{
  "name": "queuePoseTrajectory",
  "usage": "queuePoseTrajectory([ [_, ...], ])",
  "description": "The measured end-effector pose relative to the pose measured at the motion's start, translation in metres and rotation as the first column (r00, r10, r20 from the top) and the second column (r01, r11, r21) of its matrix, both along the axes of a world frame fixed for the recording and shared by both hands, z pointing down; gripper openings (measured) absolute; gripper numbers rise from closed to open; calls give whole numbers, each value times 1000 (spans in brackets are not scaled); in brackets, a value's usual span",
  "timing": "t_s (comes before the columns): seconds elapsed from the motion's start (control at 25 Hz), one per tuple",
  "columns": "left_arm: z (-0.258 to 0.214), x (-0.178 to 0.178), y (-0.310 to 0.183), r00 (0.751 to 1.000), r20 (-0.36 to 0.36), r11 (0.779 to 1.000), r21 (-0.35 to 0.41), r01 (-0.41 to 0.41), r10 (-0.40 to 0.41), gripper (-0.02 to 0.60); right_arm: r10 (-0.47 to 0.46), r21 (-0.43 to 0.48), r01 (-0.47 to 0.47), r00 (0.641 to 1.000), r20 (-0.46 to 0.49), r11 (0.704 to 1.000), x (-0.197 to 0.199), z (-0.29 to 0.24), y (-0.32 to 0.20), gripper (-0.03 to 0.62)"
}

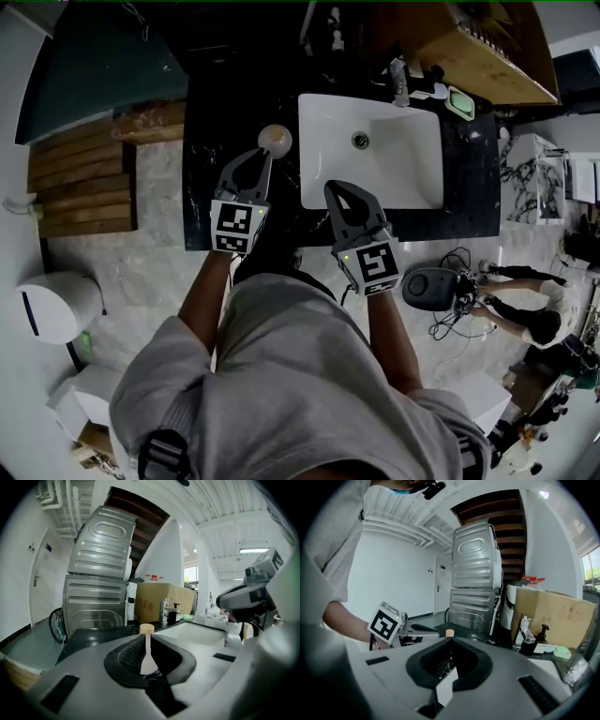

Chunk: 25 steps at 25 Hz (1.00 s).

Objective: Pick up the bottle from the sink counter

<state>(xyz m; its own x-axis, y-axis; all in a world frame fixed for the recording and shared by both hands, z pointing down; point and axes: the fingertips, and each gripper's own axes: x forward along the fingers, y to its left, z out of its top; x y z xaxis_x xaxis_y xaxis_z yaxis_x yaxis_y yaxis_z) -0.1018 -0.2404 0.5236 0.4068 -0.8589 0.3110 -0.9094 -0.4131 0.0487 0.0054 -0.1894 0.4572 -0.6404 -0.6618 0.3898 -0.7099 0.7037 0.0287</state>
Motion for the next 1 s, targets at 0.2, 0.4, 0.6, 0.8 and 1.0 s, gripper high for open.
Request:
queuePoseTrajectory([
  [0.2, 9, 5, -6, 999, -19, 999, -8, -49, 49, 15, -7, -13, 6, 1000, -13, 1000, -6, 4, -1, 9],
  [0.4, 14, 4, -18, 997, -41, 997, -8, -70, 70, 93, 8, -18, -9, 1000, -21, 1000, -7, 6, -8, 9],
  [0.6, 12, 7, -28, 994, 9, 994, 18, -108, 108, 127, 21, -28, -22, 999, -26, 999, -6, 9, -16, 9],
  [0.8, 12, 13, -36, 990, 13, 989, 32, -143, 143, 130, 38, -33, -39, 999, -31, 999, -2, 11, -24, 9],
  [1.0, 16, 17, -45, 986, 26, 986, 29, -165, 164, 133, 62, -39, -63, 997, -38, 997, 3, 14, -33, 9],
])
